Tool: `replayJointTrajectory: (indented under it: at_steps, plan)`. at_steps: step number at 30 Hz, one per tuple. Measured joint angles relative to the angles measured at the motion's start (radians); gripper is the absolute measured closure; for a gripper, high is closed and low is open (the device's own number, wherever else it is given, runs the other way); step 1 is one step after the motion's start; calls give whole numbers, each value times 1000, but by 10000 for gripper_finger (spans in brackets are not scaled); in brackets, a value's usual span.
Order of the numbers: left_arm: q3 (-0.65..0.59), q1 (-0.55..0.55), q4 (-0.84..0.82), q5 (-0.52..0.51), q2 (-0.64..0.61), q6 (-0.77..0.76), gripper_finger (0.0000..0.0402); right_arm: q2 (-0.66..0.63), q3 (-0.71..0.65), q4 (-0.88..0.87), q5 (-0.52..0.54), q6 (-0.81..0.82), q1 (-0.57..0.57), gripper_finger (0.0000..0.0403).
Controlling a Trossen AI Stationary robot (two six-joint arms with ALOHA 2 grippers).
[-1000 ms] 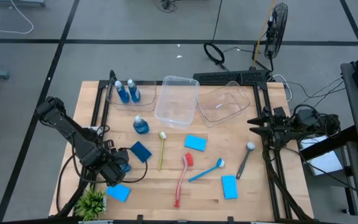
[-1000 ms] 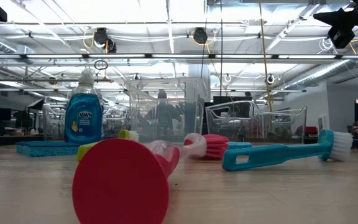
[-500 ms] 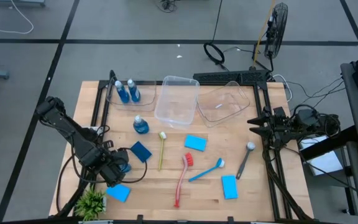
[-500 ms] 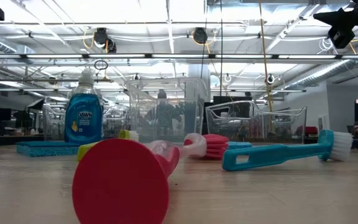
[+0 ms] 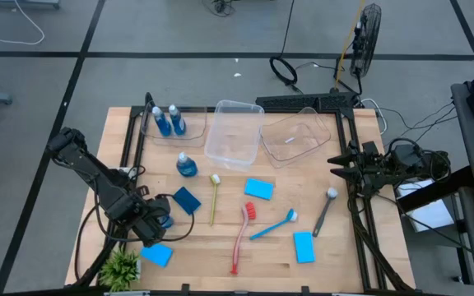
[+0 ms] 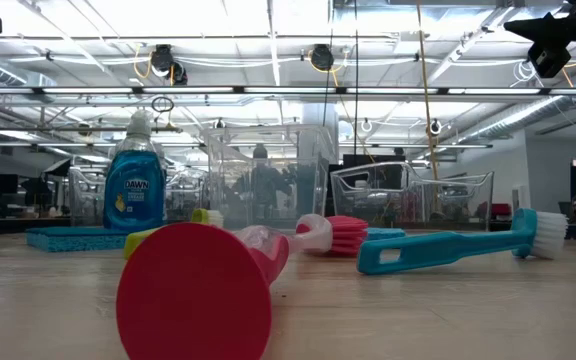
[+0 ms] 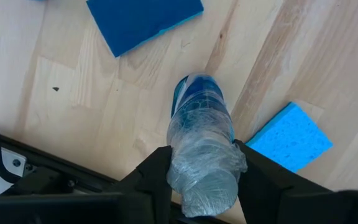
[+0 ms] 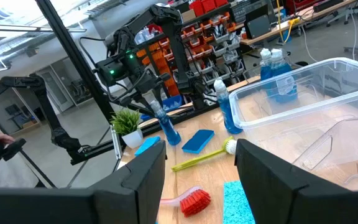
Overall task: Pick & Place Kitchen Sink Supplies
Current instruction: Put the dish soap into the left transparent bin
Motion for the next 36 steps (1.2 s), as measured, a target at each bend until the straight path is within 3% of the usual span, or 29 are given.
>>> replayJointTrajectory:
  at_steps: [11,20,27,36]
  plan:
    - [-1,2,-8,31,-12,-75,262,0,0,0,0,2,0,220]
    - [3,12,-18,49,-94,-165,262,0,0,0,0,3,0,220]
    - [121,84,-129,33,-131,-166,262,0,0,0,0,3,0,220]
    - [369,232,-241,-42,-133,-124,262,0,0,1,0,3,0,220]
